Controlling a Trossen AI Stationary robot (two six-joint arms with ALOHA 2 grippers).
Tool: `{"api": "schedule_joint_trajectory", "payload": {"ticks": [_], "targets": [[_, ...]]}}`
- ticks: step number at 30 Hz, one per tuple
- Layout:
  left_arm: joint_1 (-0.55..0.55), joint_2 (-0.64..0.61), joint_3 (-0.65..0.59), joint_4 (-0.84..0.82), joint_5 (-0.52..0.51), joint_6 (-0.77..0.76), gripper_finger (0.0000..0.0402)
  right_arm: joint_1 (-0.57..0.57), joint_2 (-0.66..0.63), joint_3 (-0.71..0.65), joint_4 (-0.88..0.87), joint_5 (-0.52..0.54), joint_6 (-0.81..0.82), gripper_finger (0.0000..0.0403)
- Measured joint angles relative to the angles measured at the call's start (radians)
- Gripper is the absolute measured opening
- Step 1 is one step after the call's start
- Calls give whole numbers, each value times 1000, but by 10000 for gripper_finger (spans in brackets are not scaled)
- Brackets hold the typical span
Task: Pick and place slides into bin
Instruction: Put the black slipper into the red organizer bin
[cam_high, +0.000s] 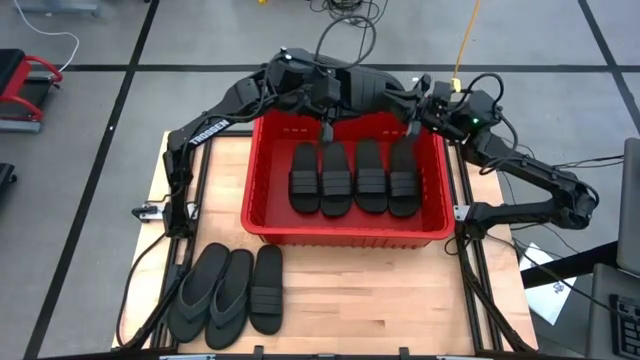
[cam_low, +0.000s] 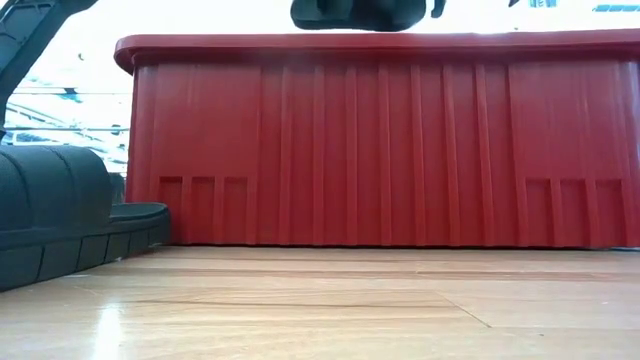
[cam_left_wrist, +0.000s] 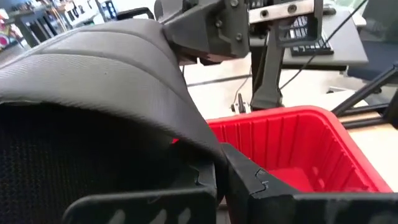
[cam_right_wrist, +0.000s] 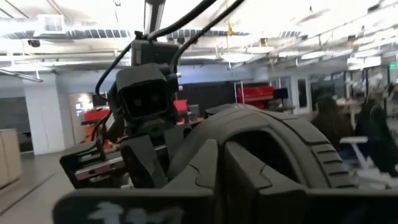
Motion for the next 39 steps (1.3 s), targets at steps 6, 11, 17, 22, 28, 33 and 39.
{"api": "schedule_joint_trajectory", "payload": {"ticks": [6, 11, 17, 22, 28, 33, 39], "targets": [[-2, 3, -1, 3, -92, -45, 8, -18, -14, 0, -28, 4, 17, 3], [8, -5, -3, -6, -93, -61, 32, -19, -39, 0, -98, 44, 0, 2], [1, -18, -4, -17, -69, 65, 10, -22, -44, 0, -108, -26, 3, 1], [0, -27, -4, -49, -41, 134, 3, -22, -46, 0, -143, -102, -10, 22], [0, -28, -2, -80, -29, 142, 1, -10, -45, 0, -165, -98, -92, 112], [0, -28, -2, -79, -31, 136, 1, 9, -25, 0, -168, -11, -200, 177], [0, -29, -1, -73, -61, 107, 0, 15, 40, 0, -48, 35, -198, 188]]}}
